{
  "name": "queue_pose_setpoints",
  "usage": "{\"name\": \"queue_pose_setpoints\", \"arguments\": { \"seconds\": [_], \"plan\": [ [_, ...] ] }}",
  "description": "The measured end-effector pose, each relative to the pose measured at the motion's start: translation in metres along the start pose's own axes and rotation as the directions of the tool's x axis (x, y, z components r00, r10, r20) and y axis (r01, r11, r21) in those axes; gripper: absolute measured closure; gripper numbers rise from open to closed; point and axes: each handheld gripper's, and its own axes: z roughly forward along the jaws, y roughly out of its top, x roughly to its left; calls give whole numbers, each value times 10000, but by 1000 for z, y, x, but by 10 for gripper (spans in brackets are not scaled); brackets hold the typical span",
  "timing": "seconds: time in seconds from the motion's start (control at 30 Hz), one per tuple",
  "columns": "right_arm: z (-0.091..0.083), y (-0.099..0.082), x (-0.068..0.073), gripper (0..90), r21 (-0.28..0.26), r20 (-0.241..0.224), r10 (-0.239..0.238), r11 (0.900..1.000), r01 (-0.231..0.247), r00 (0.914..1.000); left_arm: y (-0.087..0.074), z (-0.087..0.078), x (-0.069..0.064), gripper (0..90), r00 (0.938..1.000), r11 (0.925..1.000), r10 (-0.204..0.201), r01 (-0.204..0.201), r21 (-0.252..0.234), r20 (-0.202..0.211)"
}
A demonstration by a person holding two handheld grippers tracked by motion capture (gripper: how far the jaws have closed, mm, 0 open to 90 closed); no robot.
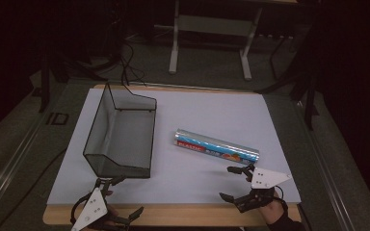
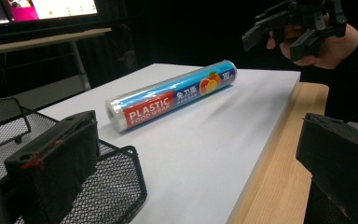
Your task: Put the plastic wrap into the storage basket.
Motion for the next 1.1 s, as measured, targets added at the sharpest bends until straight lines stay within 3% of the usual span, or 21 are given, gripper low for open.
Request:
{"name": "queue_pose_setpoints", "arguments": {
  "seconds": [0.1,0.2,0.4,0.43,0.53,0.67,0.83,0.93,0.97,1.0,1.07,1.1],
  "plan": [
    [0,1,0,182,-36,-226,210,9998,-211,9995,0,0,0,1,10000,10000,12,-12,-3,-6],
    [0,2,1,195,-55,-312,132,9999,-134,9994,0,0,-1,1,10000,10000,3,-3,-38,9],
    [2,6,4,193,400,-567,101,9992,-78,9983,1,-1,0,1,10000,10000,-30,30,-65,18],
    [4,9,4,142,669,-550,18,9978,19,9985,1,0,0,1,10000,10000,-33,33,-70,37],
    [5,16,1,110,488,-748,377,9982,-341,9965,0,1,1,1,9999,9999,-87,88,-83,100],
    [3,31,2,110,418,-566,-58,9991,82,9984,-1,4,1,1,9995,10000,-89,87,49,291],
    [4,47,-2,100,1023,-474,-628,9925,674,9969,-1,5,0,1,9991,9999,-122,120,47,400],
    [7,54,-7,96,1394,-454,-761,9869,817,9961,-2,5,1,1,9992,9999,-134,132,70,381],
    [8,56,-10,96,1466,-661,-709,9860,800,9953,-2,5,1,1,9991,9999,-148,146,57,387],
    [9,58,-12,96,1464,-520,-701,9862,771,9962,-2,5,1,1,9992,9999,-145,143,56,380],
    [10,61,-19,96,1507,-873,-508,9865,636,9949,-1,5,1,1,9991,9999,-141,138,57,393],
    [11,62,-22,96,1463,-825,-524,9872,641,9952,-1,5,1,1,9991,9999,-133,131,57,398]
  ]
}}
